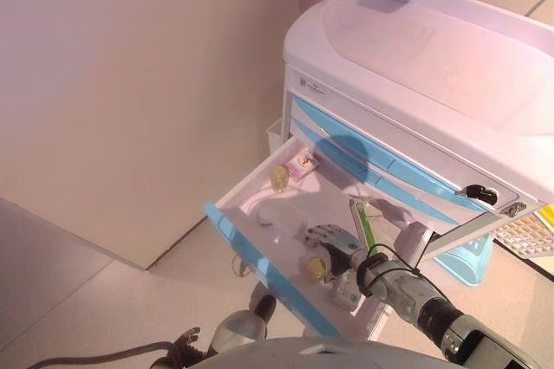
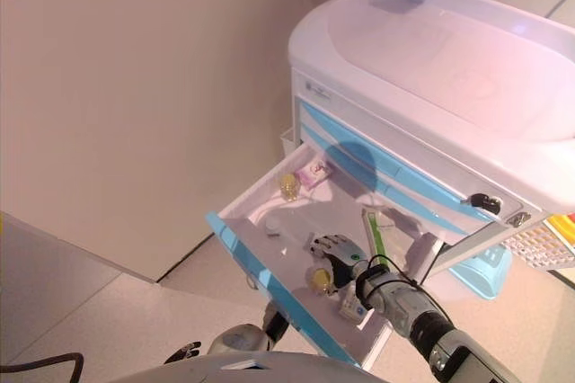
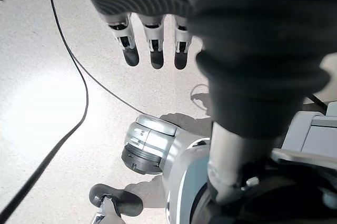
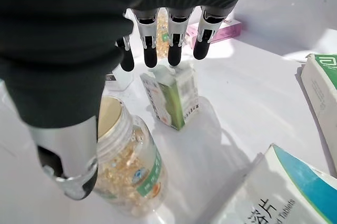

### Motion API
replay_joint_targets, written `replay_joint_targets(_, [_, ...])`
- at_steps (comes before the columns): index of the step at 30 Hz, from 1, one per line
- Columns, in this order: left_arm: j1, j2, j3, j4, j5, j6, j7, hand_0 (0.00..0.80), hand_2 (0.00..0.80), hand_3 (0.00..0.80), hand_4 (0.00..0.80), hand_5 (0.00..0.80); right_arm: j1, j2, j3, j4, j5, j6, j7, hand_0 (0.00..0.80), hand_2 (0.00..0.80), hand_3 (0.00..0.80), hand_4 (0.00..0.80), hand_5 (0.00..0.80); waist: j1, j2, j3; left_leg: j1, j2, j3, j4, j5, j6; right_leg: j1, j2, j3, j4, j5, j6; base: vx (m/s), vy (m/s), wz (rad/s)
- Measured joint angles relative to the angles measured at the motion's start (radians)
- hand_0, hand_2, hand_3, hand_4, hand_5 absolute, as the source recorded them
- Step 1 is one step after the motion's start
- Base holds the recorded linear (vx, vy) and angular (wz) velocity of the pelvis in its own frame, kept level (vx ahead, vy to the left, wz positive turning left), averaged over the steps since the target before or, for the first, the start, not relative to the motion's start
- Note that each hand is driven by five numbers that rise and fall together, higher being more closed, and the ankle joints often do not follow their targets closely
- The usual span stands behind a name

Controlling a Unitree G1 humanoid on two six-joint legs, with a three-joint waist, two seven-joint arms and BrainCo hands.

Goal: Open the drawer and pick up the medicine

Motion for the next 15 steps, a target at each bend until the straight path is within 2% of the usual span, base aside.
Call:
replay_joint_targets(3, [0.000, 0.000, 0.000, 0.000, 0.000, 0.000, 0.000, 0.000, 0.000, 0.000, 0.000, 0.000, 0.010, 0.000, 0.000, -0.014, 0.000, 0.000, -0.014, 0.000, 0.000, 0.000, 0.000, 0.000, -0.006, 0.001, 0.001, 0.000, 0.000, 0.003, 0.001, 0.005, 0.007, -0.001, 0.000, 0.003, 0.000, 0.002, -0.003, -0.008, 0.002, -0.02])
replay_joint_targets(15, [-0.001, 0.000, 0.000, 0.000, -0.002, 0.001, 0.000, 0.000, 0.000, 0.000, 0.000, 0.000, 0.020, -0.008, -0.030, -0.018, 0.003, 0.024, -0.060, 0.000, 0.000, 0.000, 0.000, 0.000, -0.031, 0.004, 0.004, 0.000, 0.002, 0.008, 0.000, 0.001, 0.004, -0.003, 0.000, 0.008, 0.001, 0.002, -0.003, 0.000, 0.000, 0.00])
